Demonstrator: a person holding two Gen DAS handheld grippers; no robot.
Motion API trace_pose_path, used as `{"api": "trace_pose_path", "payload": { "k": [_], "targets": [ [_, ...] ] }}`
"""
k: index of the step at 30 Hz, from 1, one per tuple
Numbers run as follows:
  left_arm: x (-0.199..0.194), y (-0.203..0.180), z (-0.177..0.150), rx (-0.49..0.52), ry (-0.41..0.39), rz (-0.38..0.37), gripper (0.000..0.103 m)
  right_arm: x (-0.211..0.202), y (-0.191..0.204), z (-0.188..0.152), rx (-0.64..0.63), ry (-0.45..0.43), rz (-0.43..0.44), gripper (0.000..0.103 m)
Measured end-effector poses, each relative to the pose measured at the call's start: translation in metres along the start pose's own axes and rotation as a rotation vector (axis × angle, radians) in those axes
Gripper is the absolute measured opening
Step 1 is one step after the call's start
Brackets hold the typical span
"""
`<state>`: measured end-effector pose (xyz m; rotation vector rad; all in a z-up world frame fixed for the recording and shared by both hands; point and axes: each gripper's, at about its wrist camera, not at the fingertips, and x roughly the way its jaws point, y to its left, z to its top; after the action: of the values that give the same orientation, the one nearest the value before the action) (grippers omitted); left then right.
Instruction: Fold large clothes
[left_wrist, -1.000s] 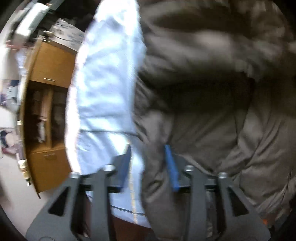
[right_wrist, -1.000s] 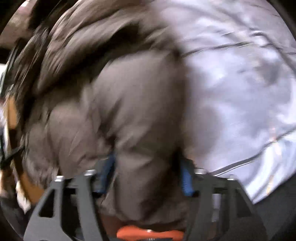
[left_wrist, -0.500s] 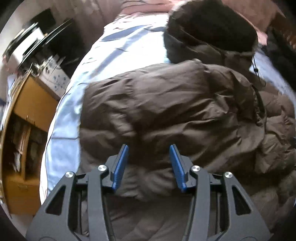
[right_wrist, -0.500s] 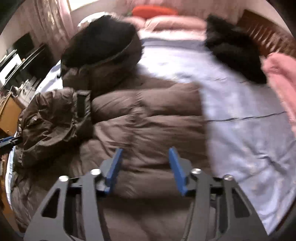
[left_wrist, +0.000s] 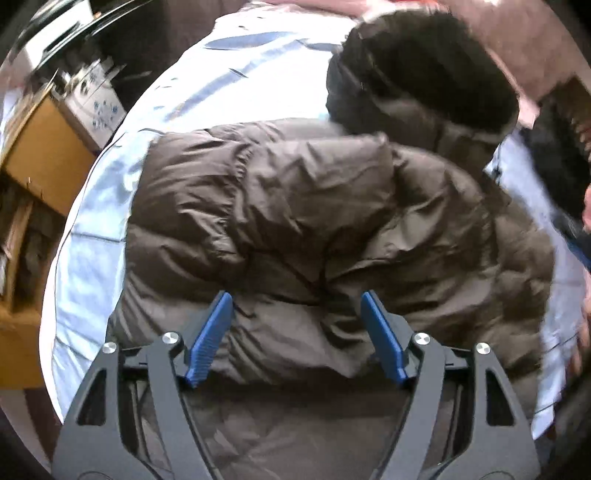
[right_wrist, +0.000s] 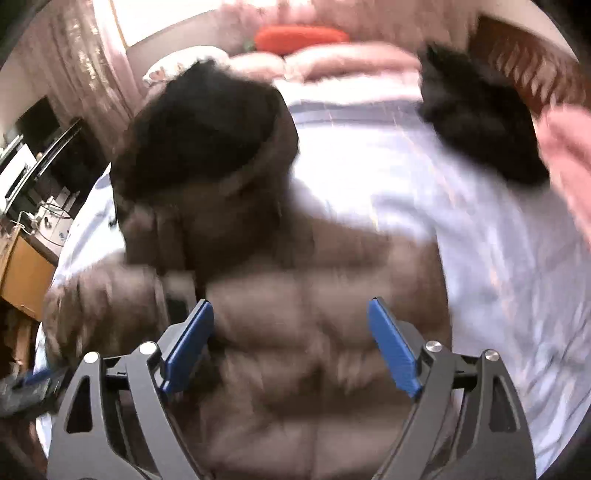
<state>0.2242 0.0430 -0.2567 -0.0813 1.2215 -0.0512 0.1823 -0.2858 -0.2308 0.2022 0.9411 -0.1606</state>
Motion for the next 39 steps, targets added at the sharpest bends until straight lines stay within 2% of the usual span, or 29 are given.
{"api": "trace_pose_path", "payload": {
  "k": [2,3,5,8,12,15,16,17,18,19,21,26,29,32,35,39],
  "targets": [
    [-0.008,0.003,-0.005,-0.030,0.004,0.019,0.079,0.014,0.012,0.037,-0.029,-0.017,-0.018,0.086],
    [-0.008,0.005,-0.006,-0.037,0.012,0.021,0.079,0.026,0.020,0.061,-0.039,-0.045,-0.057,0.086],
    [-0.007,0.006,-0.010,-0.026,0.032,0.001,0.080,0.039,0.032,0.089,-0.090,-0.124,-0.144,0.086],
    [-0.003,0.004,-0.014,0.037,0.044,0.029,0.087,0.068,0.067,0.135,-0.261,-0.219,-0.296,0.086],
    [-0.001,0.001,-0.016,0.129,0.025,0.096,0.087,0.125,0.099,0.178,-0.425,-0.189,-0.428,0.086],
    [-0.005,0.004,-0.012,0.128,0.021,0.090,0.088,0.157,0.114,0.197,-0.495,-0.162,-0.489,0.085],
    [-0.006,0.005,-0.011,0.124,0.019,0.087,0.088,0.164,0.118,0.200,-0.506,-0.148,-0.472,0.084],
    [-0.008,0.005,-0.009,0.121,0.015,0.084,0.088,0.166,0.119,0.200,-0.510,-0.138,-0.453,0.058],
    [-0.009,0.005,-0.008,0.120,0.008,0.085,0.089,0.171,0.119,0.200,-0.499,-0.099,-0.422,0.018],
    [-0.009,0.005,-0.007,0.122,0.002,0.089,0.089,0.177,0.115,0.201,-0.466,-0.053,-0.403,0.016],
    [-0.010,0.004,-0.006,0.126,-0.004,0.097,0.089,0.174,0.107,0.200,-0.390,-0.047,-0.331,0.011],
    [-0.012,0.012,-0.006,0.102,-0.010,0.128,0.089,0.115,0.085,0.191,-0.264,-0.149,-0.124,0.009],
    [-0.016,0.026,-0.005,0.057,-0.018,0.150,0.090,0.052,0.077,0.177,-0.263,-0.228,0.023,0.009],
    [-0.024,0.040,-0.005,-0.001,-0.037,0.162,0.090,-0.019,0.067,0.140,-0.298,-0.281,0.158,0.009],
    [-0.038,0.057,-0.007,-0.059,-0.078,0.183,0.090,-0.086,0.053,0.087,-0.345,-0.308,0.263,0.009],
    [-0.066,0.076,-0.013,-0.142,-0.165,0.203,0.090,-0.142,0.037,0.016,-0.457,-0.286,0.345,0.009]
  ]
}}
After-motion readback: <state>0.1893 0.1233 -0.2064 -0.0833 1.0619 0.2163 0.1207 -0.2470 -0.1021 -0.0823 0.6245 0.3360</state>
